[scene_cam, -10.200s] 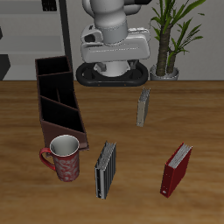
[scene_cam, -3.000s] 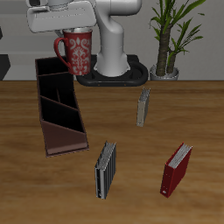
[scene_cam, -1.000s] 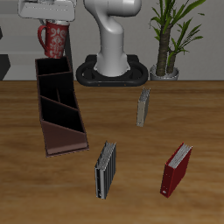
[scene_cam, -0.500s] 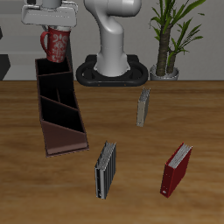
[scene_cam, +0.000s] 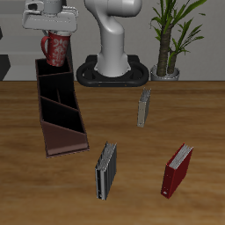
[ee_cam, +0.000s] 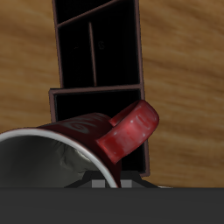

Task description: Place the red mug into the right desk caddy's right compartment

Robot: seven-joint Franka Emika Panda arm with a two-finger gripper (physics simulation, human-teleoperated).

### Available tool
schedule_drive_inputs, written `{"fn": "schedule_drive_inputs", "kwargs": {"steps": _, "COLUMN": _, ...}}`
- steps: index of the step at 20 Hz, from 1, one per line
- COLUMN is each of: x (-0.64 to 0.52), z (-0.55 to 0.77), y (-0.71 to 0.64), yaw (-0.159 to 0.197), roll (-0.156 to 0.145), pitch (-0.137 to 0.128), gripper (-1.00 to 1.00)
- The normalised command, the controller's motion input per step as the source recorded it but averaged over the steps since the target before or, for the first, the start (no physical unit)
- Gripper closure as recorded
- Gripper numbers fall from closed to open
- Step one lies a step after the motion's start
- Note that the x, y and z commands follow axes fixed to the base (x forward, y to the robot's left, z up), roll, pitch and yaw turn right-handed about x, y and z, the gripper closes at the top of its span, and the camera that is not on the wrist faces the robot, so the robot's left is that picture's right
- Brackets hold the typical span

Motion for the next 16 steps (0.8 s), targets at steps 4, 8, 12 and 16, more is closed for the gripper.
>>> {"fn": "schedule_drive_inputs", "kwargs": {"steps": 4, "x": 0.02, "z": -0.09, "y": -0.06, "yaw": 0.023, "roll": -0.019, "pitch": 0.025, "gripper": 1.00}}
{"fn": "schedule_drive_inputs", "kwargs": {"steps": 8, "x": 0.04, "z": -0.10, "y": -0.05, "yaw": 0.026, "roll": -0.013, "pitch": 0.022, "gripper": 1.00}}
{"fn": "schedule_drive_inputs", "kwargs": {"steps": 12, "x": 0.07, "z": -0.17, "y": -0.10, "yaw": 0.032, "roll": -0.022, "pitch": 0.040, "gripper": 1.00}}
{"fn": "schedule_drive_inputs", "kwargs": {"steps": 16, "x": 0.06, "z": -0.12, "y": -0.11, "yaw": 0.015, "roll": -0.022, "pitch": 0.032, "gripper": 1.00}}
